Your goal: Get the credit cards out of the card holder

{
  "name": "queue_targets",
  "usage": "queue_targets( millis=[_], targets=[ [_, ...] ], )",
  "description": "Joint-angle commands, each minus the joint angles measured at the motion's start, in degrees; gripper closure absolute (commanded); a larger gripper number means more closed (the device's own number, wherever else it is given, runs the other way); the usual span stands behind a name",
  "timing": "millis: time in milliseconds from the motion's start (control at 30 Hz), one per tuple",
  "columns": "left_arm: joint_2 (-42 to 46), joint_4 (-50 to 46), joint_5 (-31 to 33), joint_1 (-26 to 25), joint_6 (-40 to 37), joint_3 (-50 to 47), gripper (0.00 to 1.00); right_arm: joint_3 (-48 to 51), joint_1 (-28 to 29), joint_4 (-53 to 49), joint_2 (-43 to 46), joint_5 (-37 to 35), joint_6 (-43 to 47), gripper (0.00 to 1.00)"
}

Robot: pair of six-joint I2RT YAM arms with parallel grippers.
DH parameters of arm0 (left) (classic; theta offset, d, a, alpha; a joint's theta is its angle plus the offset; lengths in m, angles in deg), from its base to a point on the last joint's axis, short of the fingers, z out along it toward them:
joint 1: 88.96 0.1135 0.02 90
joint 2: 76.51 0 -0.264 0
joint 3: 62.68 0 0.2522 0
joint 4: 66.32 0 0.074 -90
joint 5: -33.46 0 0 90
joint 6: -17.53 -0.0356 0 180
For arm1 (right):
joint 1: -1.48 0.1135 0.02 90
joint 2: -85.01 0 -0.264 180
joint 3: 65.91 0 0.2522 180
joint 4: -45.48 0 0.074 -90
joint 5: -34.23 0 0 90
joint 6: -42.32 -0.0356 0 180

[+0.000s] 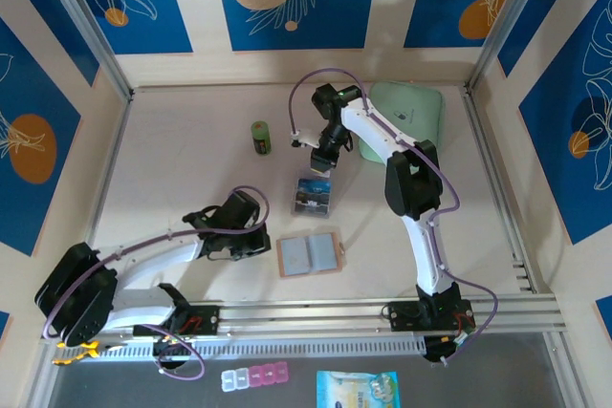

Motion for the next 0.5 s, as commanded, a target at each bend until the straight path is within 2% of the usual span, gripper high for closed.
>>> queue_targets(
  millis=[0, 233, 467],
  targets=[
    [0.9, -1.6, -0.56, 0.73, -0.64, -0.63, 0.96, -2.29, 0.24, -0.92, -0.55, -0.12, -0.45, 0.87],
    [1.38, -1.59, -0.6, 0.85, -0.6, -0.69, 0.96, -2.2, 0.2, 1.41, 0.96, -1.98, -2.45, 0.86],
    [2.01, -1.63, -0.51, 0.86, -0.48, -1.0, 0.96, -1.27, -0.57, 6.55, 3.83, -0.73, -6.17, 0.84]
  ],
)
